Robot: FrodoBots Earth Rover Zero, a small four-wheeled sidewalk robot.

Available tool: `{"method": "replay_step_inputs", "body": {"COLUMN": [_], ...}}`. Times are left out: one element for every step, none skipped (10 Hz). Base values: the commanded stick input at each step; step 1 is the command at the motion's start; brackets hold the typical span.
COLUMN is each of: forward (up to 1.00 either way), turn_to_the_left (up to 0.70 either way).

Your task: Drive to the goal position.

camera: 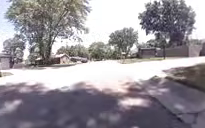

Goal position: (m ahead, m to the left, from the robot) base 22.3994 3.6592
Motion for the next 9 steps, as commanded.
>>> {"method": "replay_step_inputs", "body": {"forward": [0.70,0.70,0.70,0.70,0.70,0.70,0.70,0.70,0.70], "turn_to_the_left": [-0.32,-0.01,0.00,0.00,0.00,0.00,0.00,0.00,0.00]}}
